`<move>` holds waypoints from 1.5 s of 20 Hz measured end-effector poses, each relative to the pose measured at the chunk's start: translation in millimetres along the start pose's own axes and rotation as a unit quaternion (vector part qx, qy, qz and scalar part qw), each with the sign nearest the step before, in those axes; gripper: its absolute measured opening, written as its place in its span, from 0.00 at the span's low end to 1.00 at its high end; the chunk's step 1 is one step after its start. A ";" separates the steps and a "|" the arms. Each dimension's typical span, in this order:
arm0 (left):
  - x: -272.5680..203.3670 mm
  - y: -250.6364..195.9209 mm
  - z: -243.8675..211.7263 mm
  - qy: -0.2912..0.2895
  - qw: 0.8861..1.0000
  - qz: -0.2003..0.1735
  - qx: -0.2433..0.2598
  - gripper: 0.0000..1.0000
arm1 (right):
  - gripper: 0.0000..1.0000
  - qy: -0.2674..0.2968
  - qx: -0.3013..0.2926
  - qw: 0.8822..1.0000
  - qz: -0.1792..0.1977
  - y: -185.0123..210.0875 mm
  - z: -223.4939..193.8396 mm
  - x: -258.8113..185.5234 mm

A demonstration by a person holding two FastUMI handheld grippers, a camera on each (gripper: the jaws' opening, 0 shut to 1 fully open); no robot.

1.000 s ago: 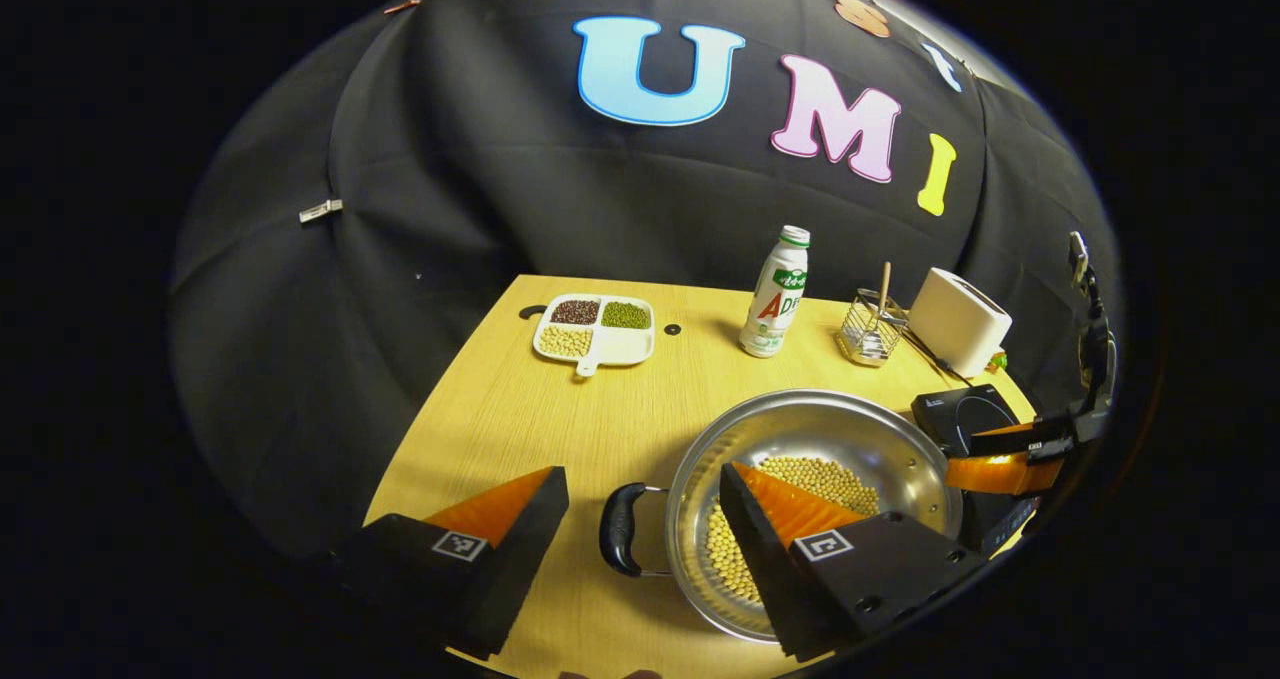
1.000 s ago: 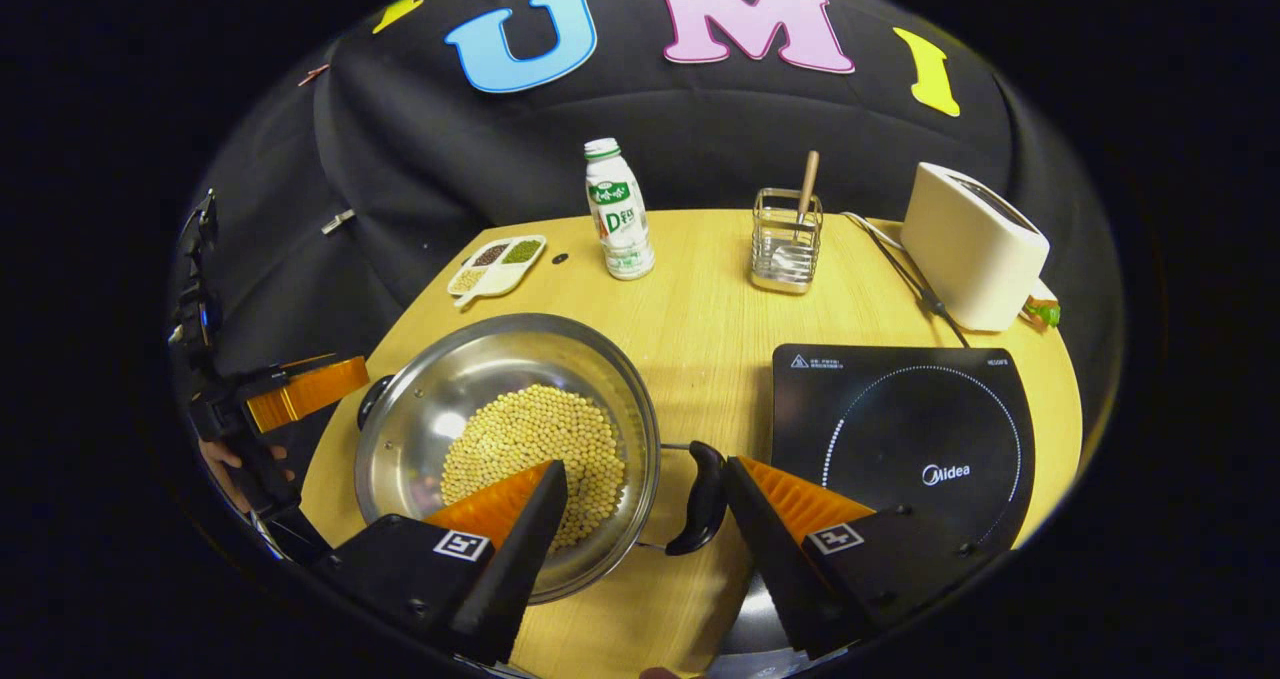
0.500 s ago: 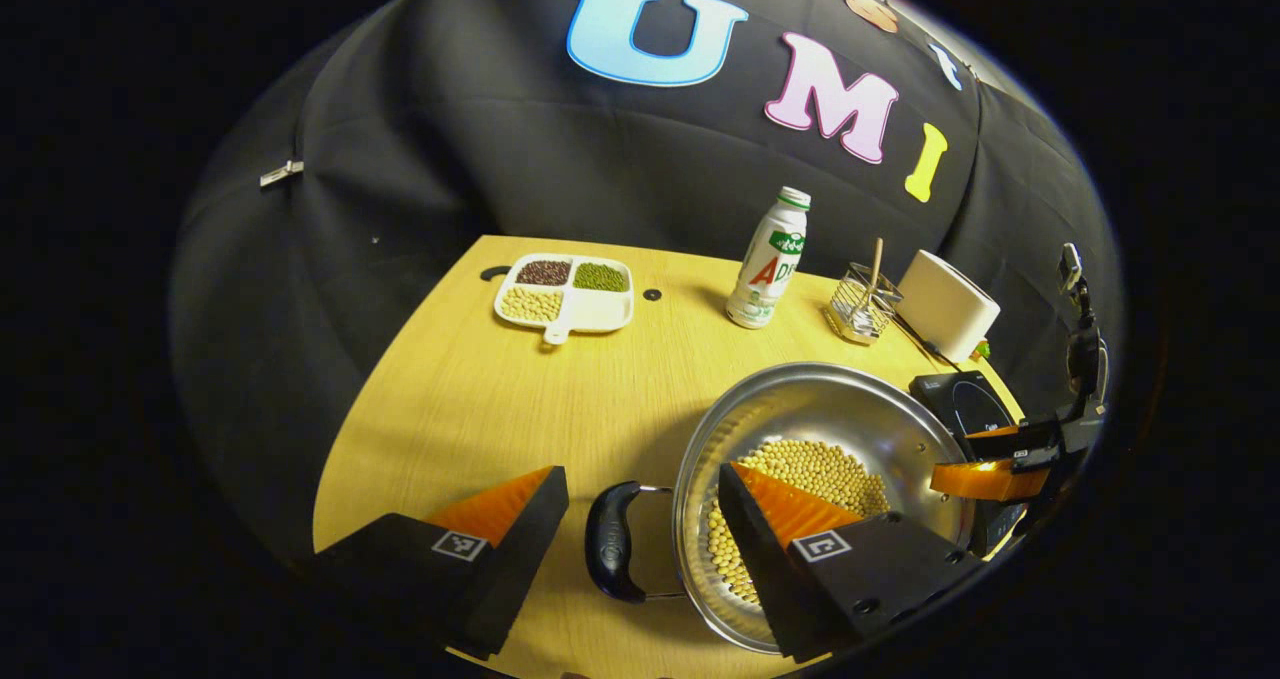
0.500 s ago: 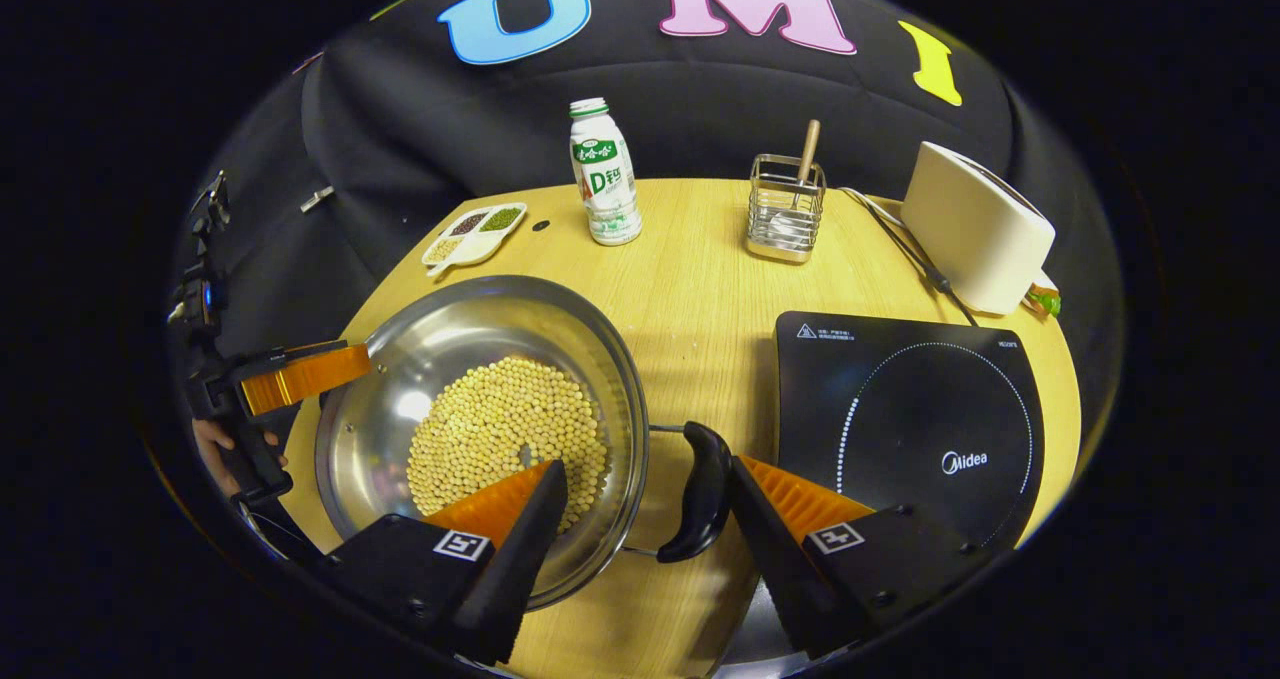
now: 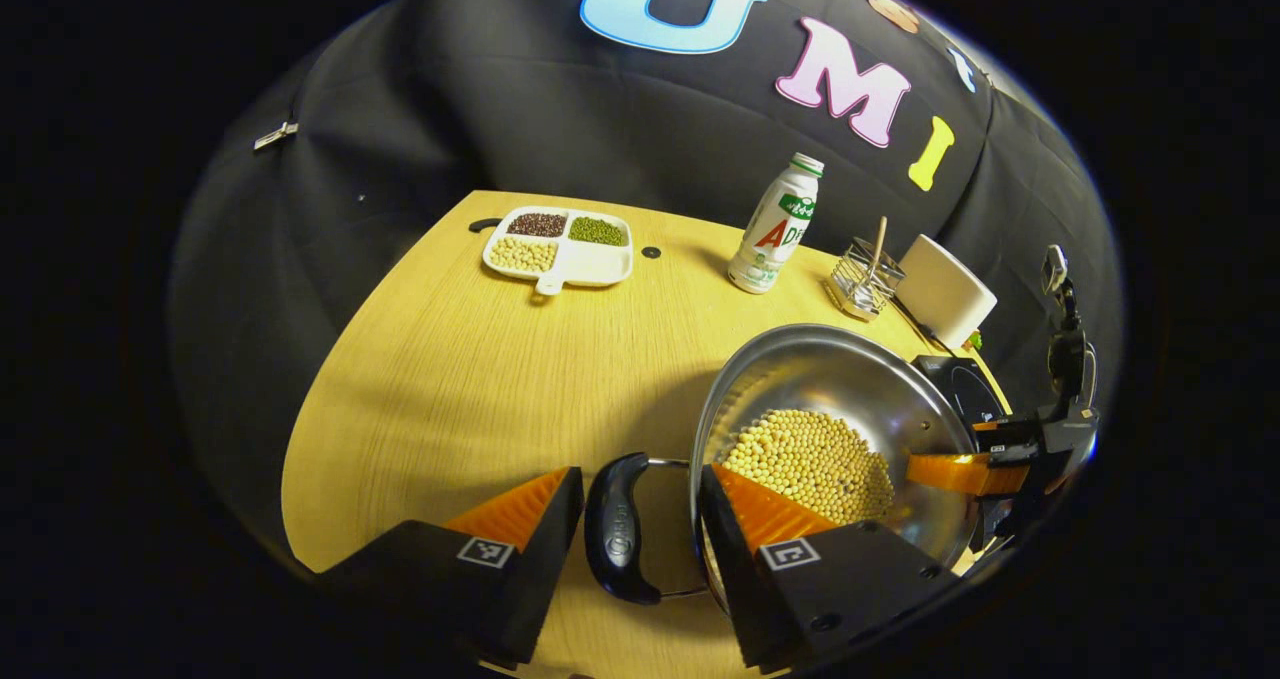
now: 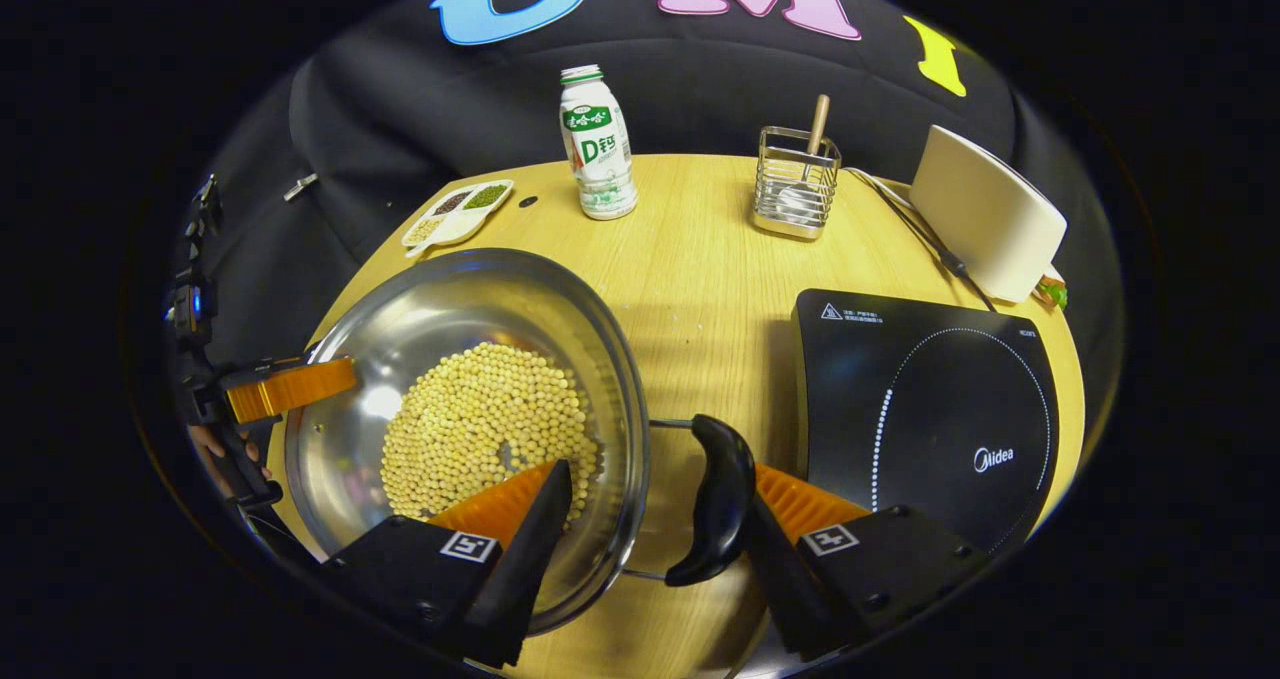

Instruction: First push the handle of the pot to place it horizontally, then grasp the pot with both hands and set it on the induction cooktop.

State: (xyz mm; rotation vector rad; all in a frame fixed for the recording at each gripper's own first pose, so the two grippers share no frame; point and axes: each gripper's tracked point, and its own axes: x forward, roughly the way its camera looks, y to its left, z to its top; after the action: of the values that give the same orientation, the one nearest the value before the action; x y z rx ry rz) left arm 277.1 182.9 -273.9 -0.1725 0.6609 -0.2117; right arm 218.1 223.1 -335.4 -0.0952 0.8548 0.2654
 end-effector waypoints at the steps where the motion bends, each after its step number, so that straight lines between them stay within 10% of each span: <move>1: 0.3 1.3 -1.5 0.002 1.000 -0.001 -0.002 0.72 | 0.92 -0.002 0.003 1.000 0.000 0.9 1.5 1.6; 4: -1.5 3.7 -6.1 0.005 1.000 0.002 -0.009 0.67 | 0.70 -0.001 0.013 1.000 -0.003 1.1 2.4 7.8; 11: -2.7 8.3 -6.6 -0.006 1.000 0.008 -0.025 0.61 | 0.60 -0.009 0.026 1.000 -0.002 0.5 4.9 9.5; 30: -62.2 -38.3 14.7 -0.021 0.999 0.041 -0.011 0.55 | 0.60 -0.037 0.011 0.999 0.016 -12.7 31.2 -59.4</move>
State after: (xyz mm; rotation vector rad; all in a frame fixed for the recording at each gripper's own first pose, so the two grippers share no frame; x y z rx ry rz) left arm 233.1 162.7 -217.3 -0.1703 0.6270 -0.1224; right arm 207.3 205.3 -270.4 -0.0503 0.7856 0.2872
